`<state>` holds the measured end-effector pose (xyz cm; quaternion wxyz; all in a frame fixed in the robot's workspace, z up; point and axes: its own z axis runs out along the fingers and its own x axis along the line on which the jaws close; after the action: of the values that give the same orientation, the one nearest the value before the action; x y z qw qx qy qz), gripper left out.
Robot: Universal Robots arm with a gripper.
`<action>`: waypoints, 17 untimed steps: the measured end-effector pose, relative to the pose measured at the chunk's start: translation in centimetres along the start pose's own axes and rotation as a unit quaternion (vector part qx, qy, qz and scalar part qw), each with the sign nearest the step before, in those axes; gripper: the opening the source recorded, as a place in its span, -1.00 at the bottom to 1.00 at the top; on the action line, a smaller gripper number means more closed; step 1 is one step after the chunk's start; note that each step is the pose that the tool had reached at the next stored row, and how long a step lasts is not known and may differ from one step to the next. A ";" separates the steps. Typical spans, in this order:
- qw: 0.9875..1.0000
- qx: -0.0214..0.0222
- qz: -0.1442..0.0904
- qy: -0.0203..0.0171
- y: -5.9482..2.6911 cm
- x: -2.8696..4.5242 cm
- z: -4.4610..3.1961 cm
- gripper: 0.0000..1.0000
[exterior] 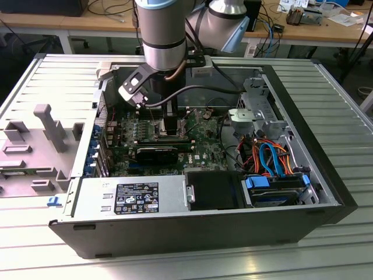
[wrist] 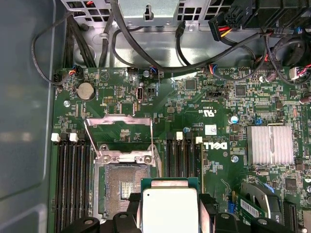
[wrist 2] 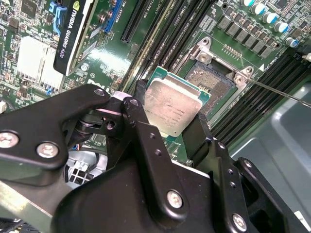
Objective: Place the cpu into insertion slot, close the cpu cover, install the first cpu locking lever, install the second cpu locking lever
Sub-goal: 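Place the cpu into insertion slot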
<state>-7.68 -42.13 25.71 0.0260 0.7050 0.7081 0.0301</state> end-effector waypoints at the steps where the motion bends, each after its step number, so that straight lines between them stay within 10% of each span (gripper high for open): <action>1: 1.000 0.000 0.000 0.000 -0.02 0.00 0.00 0.09; 17: 1.000 0.000 0.000 0.000 -0.47 0.00 0.02 0.09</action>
<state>-8.15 -42.13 25.66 0.0260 0.7050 0.7081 0.0301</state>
